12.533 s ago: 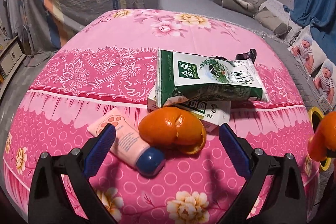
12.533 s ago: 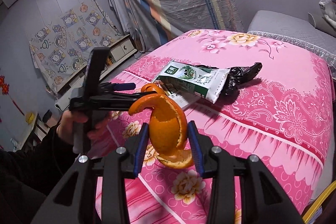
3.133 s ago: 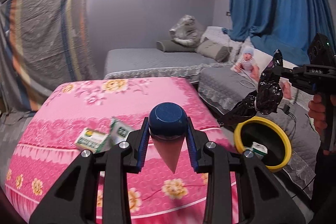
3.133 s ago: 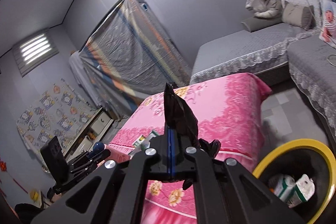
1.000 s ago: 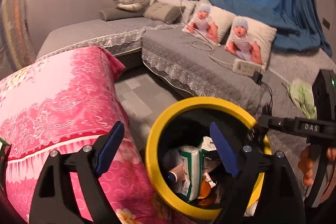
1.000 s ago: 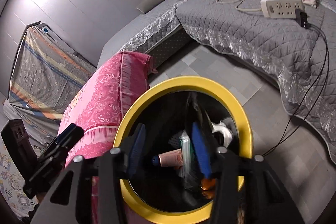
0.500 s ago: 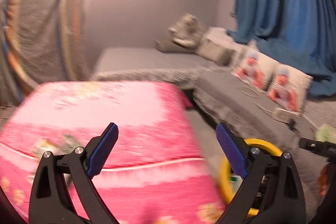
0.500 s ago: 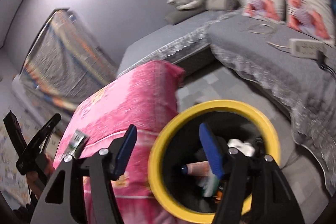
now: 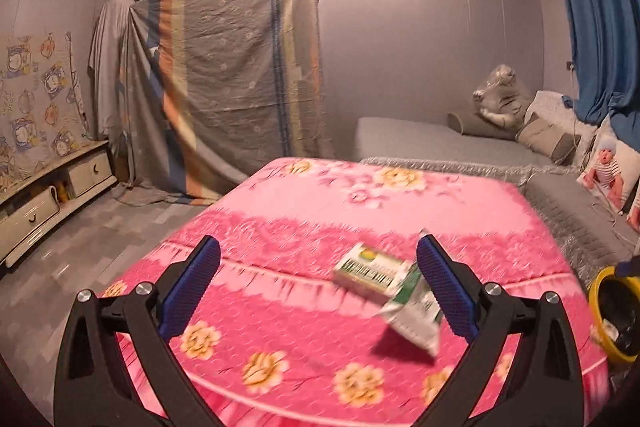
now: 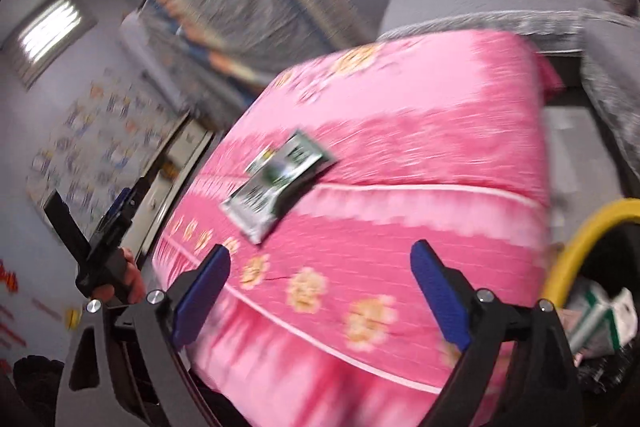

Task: Collect trash
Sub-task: 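Move both open tools back over the bed toward the remaining items, then grasp the green-white milk pouch with the right tool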

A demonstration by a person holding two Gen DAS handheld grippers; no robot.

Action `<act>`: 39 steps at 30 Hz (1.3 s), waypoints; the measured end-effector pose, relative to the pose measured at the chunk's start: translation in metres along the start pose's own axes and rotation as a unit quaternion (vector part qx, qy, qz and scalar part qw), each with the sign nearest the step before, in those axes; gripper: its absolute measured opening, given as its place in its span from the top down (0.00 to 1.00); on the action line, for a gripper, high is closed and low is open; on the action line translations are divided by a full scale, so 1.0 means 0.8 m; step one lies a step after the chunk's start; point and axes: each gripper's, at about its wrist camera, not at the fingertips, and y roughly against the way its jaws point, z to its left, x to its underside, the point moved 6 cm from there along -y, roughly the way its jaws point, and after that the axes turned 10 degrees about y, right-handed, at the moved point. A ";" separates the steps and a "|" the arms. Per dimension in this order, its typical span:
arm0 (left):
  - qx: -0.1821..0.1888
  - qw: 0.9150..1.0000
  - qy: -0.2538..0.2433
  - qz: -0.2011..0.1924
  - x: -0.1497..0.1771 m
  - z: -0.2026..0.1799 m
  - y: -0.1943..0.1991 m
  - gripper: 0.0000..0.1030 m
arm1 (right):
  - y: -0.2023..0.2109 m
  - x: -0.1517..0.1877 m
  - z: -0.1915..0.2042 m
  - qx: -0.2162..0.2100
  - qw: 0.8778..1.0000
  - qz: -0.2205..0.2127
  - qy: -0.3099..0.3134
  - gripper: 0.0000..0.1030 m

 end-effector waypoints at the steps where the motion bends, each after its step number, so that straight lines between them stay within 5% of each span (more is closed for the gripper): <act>1: 0.002 1.000 0.003 0.002 0.002 0.009 0.001 0.09 | -0.019 -0.005 0.013 -0.012 1.000 0.016 0.003 0.14; 10: 0.024 0.999 0.040 0.018 0.032 0.061 0.024 0.09 | -0.147 -0.041 0.089 -0.079 0.987 0.134 -0.033 0.11; 23: 0.060 0.995 0.072 0.022 0.044 0.078 0.029 0.09 | -0.248 -0.067 0.084 -0.022 0.972 0.208 -0.108 0.10; 39: 0.064 0.992 0.100 0.032 0.054 0.108 0.018 0.09 | -0.301 -0.068 0.069 0.034 0.963 0.248 -0.097 0.11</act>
